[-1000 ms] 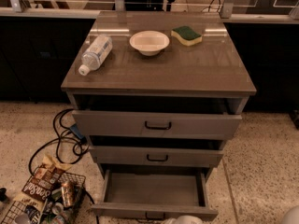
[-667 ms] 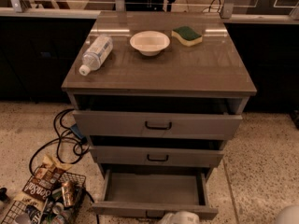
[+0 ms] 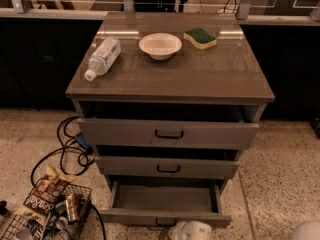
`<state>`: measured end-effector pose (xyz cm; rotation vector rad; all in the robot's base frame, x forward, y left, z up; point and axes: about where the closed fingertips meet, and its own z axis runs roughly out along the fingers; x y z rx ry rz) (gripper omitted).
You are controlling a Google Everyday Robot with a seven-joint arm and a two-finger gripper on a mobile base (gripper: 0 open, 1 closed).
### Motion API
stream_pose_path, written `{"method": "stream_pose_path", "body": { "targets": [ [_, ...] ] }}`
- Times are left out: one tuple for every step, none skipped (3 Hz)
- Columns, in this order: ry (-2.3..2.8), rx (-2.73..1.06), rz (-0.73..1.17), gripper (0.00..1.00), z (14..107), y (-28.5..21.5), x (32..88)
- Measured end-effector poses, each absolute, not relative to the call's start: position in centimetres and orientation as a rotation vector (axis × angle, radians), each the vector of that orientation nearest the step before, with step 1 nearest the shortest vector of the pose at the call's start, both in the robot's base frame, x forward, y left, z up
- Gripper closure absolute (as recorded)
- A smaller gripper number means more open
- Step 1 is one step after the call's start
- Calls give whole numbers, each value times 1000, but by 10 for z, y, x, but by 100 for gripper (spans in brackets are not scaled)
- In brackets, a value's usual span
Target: Close bottom drawer
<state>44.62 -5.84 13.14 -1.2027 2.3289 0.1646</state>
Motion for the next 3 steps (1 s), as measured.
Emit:
{"method": "stream_pose_path", "body": {
  "targets": [
    [2327,-1189,143,100,130,-62,456],
    [2324,-1154,80,100,132,-74,479],
    [2324,-1154,79,100,132,-74,479]
  ]
}}
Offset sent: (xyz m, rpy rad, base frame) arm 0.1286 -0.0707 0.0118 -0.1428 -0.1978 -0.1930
